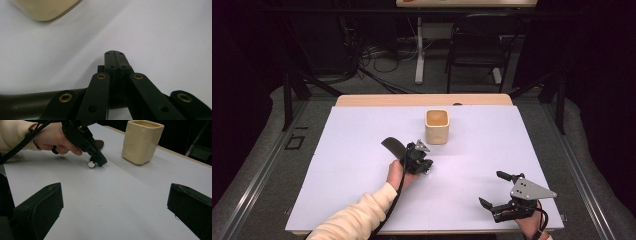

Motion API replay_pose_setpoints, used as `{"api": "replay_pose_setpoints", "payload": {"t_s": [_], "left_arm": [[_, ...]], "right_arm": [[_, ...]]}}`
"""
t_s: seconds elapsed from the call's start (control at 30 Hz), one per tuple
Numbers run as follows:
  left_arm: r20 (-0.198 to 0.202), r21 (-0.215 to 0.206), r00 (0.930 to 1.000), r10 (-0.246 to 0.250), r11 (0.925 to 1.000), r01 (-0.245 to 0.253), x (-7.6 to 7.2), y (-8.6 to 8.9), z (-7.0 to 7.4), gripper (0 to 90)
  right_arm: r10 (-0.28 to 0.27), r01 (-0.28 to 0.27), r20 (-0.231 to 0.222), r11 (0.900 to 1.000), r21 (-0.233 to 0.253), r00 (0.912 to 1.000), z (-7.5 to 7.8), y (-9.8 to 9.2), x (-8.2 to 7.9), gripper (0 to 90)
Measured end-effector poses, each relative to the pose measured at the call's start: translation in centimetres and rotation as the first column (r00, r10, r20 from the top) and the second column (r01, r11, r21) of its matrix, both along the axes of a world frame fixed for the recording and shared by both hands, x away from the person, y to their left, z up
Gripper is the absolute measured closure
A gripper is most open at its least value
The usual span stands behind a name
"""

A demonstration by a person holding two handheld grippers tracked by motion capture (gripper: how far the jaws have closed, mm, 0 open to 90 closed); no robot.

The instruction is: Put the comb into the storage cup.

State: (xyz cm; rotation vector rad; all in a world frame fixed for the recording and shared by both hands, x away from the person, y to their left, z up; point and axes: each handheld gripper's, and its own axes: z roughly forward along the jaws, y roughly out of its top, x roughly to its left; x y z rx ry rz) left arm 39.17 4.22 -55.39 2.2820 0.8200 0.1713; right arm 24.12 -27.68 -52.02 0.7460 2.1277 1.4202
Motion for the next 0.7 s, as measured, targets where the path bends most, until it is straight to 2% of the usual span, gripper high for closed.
{"api": "replay_pose_setpoints", "payload": {"t_s": [0.3, 0.7], "left_arm": [[-0.013, -0.005, 0.9999, -0.002, 1.0, 0.001, -0.8, 1.3, 0.2, 90.0], [0.0, 0.011, 1.0, 0.008, 0.9999, -0.008, -1.7, 2.5, 0.3, 89.9]], "right_arm": [[0.002, -0.002, 0.003, 1.0, -0.001, 1.0, 0.0, 0.0, 0.0, 0.0], [0.001, -0.001, 0.002, 1.0, 0.0, 1.0, 0.0, 0.0, 0.0, 0.0]]}}
